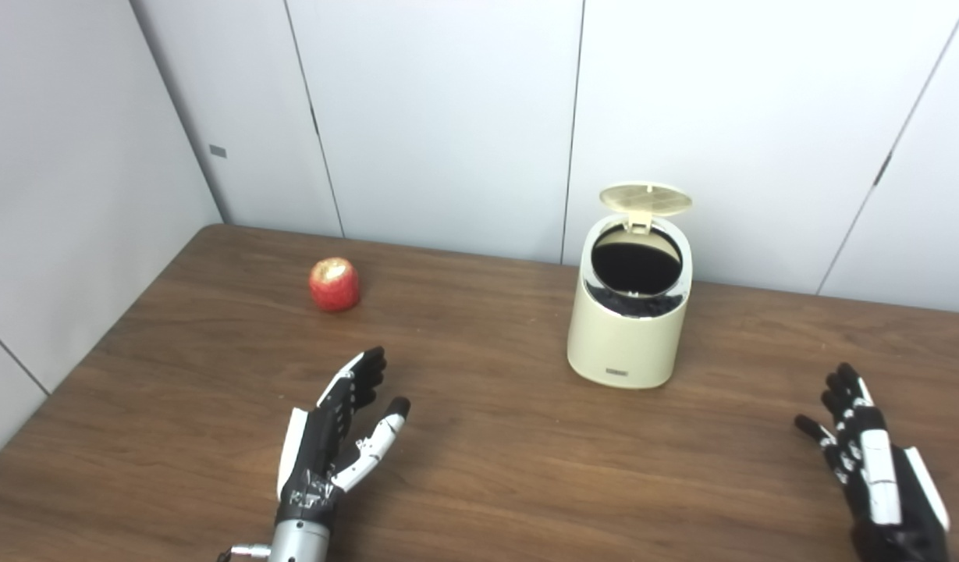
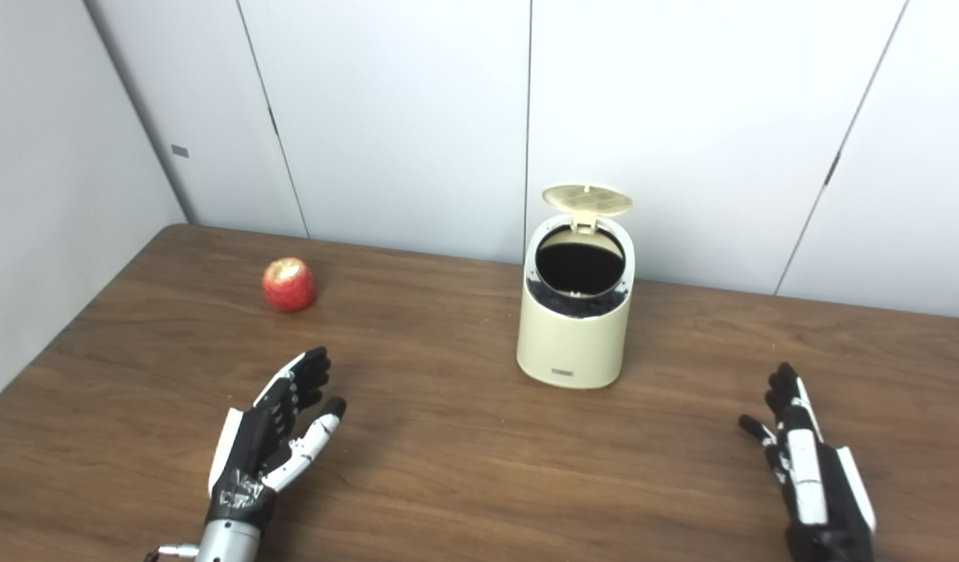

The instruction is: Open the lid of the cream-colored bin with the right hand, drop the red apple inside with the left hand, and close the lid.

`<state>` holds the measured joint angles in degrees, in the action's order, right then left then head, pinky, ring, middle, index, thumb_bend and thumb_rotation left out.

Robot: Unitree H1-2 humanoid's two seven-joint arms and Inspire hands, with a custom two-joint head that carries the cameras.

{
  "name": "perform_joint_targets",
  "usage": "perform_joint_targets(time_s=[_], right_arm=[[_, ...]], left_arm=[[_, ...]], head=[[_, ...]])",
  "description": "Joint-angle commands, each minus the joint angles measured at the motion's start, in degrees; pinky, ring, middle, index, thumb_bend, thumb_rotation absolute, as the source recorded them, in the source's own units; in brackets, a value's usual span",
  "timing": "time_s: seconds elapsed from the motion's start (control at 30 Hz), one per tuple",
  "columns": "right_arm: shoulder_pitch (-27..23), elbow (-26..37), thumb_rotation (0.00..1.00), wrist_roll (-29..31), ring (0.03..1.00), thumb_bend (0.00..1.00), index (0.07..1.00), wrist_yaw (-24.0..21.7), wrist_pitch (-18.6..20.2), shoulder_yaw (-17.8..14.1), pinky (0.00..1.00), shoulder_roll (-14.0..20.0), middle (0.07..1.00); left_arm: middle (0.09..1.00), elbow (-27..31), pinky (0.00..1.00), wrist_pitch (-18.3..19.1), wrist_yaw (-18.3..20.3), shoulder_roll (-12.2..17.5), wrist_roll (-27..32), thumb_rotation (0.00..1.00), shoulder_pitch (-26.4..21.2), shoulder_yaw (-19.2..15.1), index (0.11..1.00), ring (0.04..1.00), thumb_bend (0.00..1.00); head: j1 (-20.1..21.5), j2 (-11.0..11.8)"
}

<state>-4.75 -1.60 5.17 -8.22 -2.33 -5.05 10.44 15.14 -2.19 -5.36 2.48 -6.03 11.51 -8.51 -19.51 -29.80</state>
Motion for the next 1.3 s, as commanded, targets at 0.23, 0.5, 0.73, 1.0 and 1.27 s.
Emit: perform_joint_targets(time_s=[0.23, 0.5, 0.73, 1.0, 1.27], right_arm=[[0.0, 3.7, 1.00, 0.5, 1.000, 0.57, 1.000, 0.4, 1.7, 0.0, 1.00, 0.5, 1.000], [0.6, 7.6, 1.00, 1.2, 1.000, 0.54, 1.000, 0.7, 6.2, -0.2, 1.00, -0.2, 1.000], [0.9, 9.7, 1.00, 0.4, 1.000, 0.55, 1.000, 1.0, 8.1, 0.2, 1.00, -0.4, 1.000], [1.4, 10.8, 1.00, 0.2, 1.000, 0.48, 1.000, 1.3, 9.1, 0.7, 1.00, -0.5, 1.000], [1.8, 11.8, 1.00, -0.6, 1.000, 0.45, 1.000, 1.8, 9.7, 1.1, 1.00, -0.6, 1.000]], left_arm=[[0.839, -1.3, 0.78, 1.1, -4.6, 3.2, -5.7, 0.24, -4.6, -4.5, 0.880, 0.807, 0.62], [0.854, -6.9, 0.71, 4.9, -5.9, 8.5, -7.2, 0.19, -11.9, -7.7, 0.888, 0.799, 0.68], [0.910, -9.2, 0.79, 12.9, -3.5, 16.8, -14.4, 0.30, -17.0, -5.7, 0.931, 0.872, 0.79], [0.947, -15.6, 0.79, 18.9, -0.9, 24.2, -19.6, 0.25, -25.1, -1.2, 0.938, 0.915, 0.93], [1.000, -23.7, 0.88, 18.2, -0.4, 26.9, -21.0, 0.22, -30.1, 2.4, 0.987, 0.976, 1.00]], head=[[-2.1, 1.8], [-2.5, 2.1], [-2.3, 2.2], [-1.7, 2.1], [-1.0, 1.8]])
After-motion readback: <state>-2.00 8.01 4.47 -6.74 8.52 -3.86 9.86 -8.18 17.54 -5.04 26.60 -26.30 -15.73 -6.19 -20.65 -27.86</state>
